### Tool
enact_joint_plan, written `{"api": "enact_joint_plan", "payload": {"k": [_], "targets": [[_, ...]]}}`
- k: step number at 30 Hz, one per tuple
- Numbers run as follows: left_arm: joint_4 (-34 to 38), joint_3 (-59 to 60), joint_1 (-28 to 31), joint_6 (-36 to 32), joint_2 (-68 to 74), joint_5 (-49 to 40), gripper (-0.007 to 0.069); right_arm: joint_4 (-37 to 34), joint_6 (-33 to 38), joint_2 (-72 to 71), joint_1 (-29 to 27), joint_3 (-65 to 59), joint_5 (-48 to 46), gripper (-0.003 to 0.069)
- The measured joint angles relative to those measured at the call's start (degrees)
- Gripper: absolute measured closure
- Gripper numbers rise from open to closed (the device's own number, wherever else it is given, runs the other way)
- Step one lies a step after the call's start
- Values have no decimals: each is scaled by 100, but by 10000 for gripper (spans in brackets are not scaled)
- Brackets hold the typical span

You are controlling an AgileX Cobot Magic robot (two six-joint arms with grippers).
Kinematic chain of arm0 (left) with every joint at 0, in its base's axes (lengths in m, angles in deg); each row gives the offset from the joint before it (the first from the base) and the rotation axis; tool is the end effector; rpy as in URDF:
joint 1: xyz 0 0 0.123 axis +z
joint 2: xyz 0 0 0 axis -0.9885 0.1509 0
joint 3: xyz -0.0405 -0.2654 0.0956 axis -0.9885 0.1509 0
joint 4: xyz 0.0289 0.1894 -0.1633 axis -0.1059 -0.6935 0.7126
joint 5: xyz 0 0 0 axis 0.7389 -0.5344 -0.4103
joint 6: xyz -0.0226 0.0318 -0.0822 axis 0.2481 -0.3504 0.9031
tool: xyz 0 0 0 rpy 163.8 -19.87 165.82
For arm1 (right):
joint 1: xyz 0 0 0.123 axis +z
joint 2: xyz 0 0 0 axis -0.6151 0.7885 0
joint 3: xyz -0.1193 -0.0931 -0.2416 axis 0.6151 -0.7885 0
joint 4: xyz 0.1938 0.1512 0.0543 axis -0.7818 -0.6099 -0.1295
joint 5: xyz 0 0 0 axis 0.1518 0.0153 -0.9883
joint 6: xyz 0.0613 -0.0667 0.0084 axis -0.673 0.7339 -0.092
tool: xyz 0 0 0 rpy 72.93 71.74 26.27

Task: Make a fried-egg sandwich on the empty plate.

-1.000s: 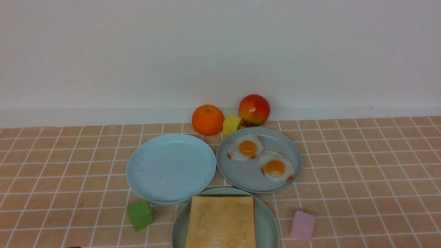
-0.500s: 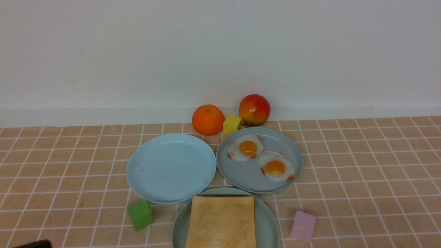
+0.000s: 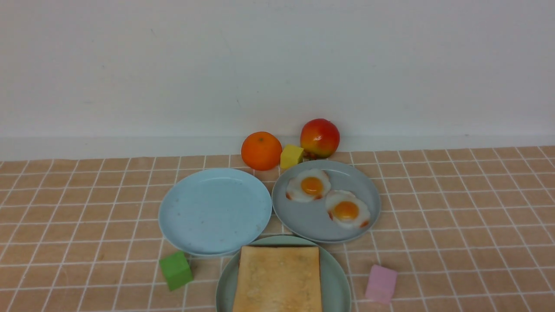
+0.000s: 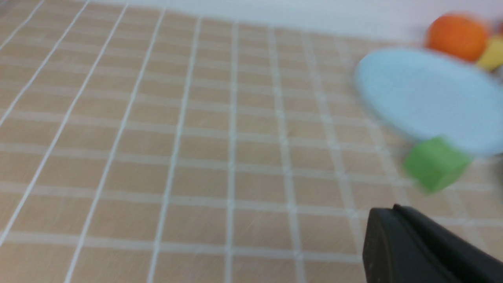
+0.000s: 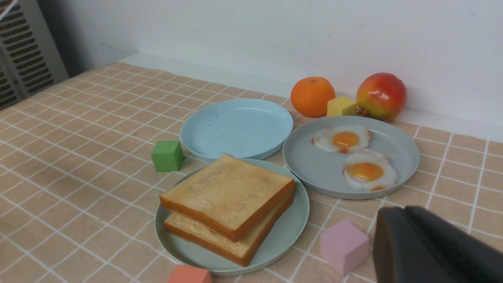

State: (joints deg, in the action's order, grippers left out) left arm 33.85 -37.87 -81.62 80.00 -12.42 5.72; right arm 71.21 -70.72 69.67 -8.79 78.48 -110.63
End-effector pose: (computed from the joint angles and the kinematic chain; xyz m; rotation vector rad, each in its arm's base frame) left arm 0.0507 0.0010 0.1704 -0.1519 1.9162 -0.0927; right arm 0.0344 0.0303 0.2582 -0.4600 1.6915 0.5169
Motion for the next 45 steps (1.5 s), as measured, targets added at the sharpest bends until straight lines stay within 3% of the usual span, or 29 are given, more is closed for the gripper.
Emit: {"api": "enact_joint_plan", "payload": {"k": [36,39,45], "targets": [[-25,84,93,-93,-5,281,634,187,4,0,-8,0,-98,585],[-25,84,93,-93,-5,281,629,484,-38,0,-228,0,-121,580],[-30,84,93,-95,-5,281,627,1075,-880,-36,-1128,-157,-342,572]]}}
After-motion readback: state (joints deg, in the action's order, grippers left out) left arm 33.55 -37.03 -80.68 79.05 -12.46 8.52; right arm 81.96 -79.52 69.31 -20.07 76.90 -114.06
